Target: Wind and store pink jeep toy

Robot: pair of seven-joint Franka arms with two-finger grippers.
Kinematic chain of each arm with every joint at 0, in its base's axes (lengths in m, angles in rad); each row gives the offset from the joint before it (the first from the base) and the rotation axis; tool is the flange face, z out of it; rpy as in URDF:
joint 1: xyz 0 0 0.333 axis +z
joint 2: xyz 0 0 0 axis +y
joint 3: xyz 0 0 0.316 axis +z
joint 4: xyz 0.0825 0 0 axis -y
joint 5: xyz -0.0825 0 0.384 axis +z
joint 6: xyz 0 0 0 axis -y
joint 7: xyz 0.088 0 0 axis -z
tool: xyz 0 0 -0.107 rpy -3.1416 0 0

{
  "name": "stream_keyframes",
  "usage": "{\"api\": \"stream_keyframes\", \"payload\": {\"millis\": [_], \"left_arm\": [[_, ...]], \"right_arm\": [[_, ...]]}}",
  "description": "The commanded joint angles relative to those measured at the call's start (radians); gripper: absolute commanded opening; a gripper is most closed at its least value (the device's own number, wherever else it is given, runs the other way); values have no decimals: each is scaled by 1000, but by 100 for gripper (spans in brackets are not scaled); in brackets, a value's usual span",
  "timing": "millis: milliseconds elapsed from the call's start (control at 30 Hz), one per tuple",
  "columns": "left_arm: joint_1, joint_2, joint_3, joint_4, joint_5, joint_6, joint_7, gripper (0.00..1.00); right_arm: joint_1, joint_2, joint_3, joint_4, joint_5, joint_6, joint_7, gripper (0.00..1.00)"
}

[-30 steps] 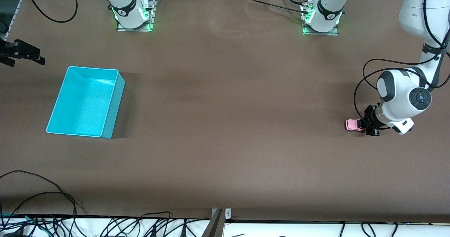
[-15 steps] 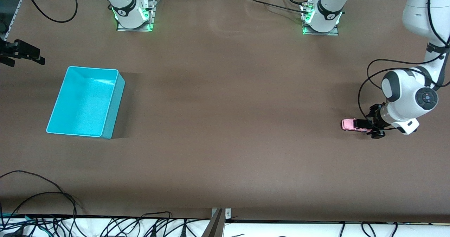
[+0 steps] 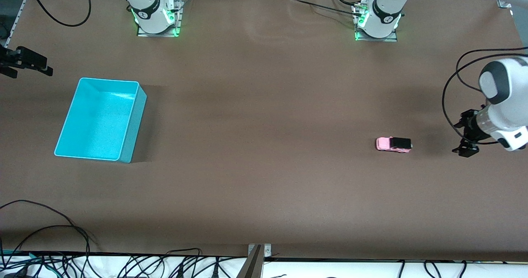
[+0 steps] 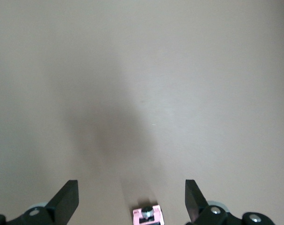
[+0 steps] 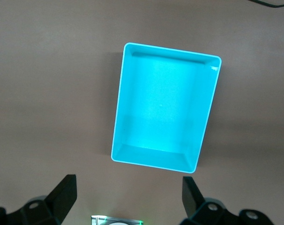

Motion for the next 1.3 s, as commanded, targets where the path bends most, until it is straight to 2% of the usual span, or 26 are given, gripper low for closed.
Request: {"api": "stream_keyframes", "payload": {"millis": [0, 167, 500, 700, 900, 1067, 1167, 1267], "left_arm": [[-1, -37, -25, 72, 24, -77, 153, 100], [-1, -37, -35, 168, 17, -149, 353, 100], [-2, -37, -54, 266, 12, -197, 722, 100], [-1, -37, -71, 346, -19, -299, 911, 100], [-4, -35, -74, 477, -42, -489, 1114, 100], [-9, -44, -108, 509, -49, -554, 1160, 100], [-7, -66, -146, 511, -48, -560, 1158, 100], [-9, -96, -156, 509, -51, -560, 1158, 100]], "right_arm": [[-2, -2, -1, 15, 1, -18, 4, 100], [-2, -2, -1, 15, 1, -18, 4, 100], [-4, -2, -3, 15, 1, -18, 4, 100], [-2, -2, -3, 15, 1, -18, 4, 100], [-2, -2, -1, 15, 1, -19, 4, 100], [-2, 1, -1, 12, -2, -18, 4, 100], [-2, 2, -1, 12, -2, -18, 4, 100], [-2, 2, -1, 15, -2, -16, 9, 100]]}}
